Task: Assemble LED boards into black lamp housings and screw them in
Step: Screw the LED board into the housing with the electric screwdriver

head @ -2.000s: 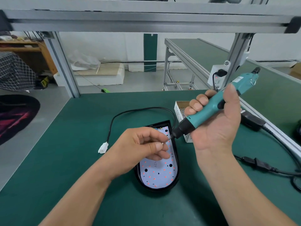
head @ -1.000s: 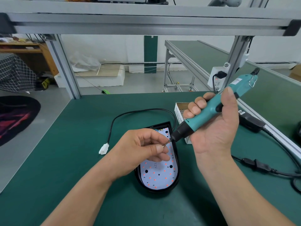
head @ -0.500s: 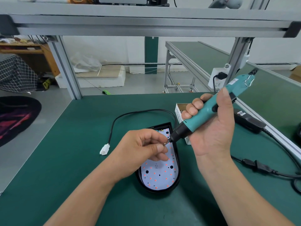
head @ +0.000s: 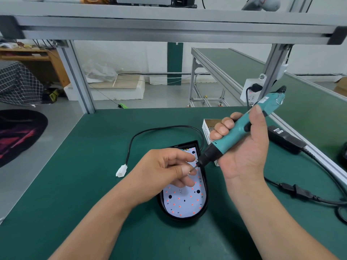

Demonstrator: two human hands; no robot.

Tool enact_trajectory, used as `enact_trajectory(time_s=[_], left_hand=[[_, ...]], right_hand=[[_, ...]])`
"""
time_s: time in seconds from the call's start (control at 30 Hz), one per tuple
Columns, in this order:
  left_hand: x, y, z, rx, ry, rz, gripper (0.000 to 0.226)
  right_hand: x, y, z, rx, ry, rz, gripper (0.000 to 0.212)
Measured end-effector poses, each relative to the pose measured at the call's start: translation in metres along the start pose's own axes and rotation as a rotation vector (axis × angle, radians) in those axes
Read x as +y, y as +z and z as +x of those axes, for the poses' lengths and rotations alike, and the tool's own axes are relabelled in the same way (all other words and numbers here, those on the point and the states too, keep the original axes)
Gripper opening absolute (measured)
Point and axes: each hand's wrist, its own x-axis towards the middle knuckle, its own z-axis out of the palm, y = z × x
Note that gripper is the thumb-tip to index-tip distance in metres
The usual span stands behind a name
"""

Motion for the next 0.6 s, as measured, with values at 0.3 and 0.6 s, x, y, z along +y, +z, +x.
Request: enact_trajectory(time_s=[0.3, 0.6], left_hand=[[-0.0010, -0.0060, 0.0005, 0.035, -0.022, 0.043, 0.026], [-0.0027, -0.0081, -0.0010, 0.000, -0.016, 0.163, 0.030]], right_hand=[[0.0015, -0.0011, 0.0003, -0.003, -0.001, 0.017, 0.037], [-0.0018, -0.0020, 0.0011, -0.002, -0.013, 0.070, 0.039]])
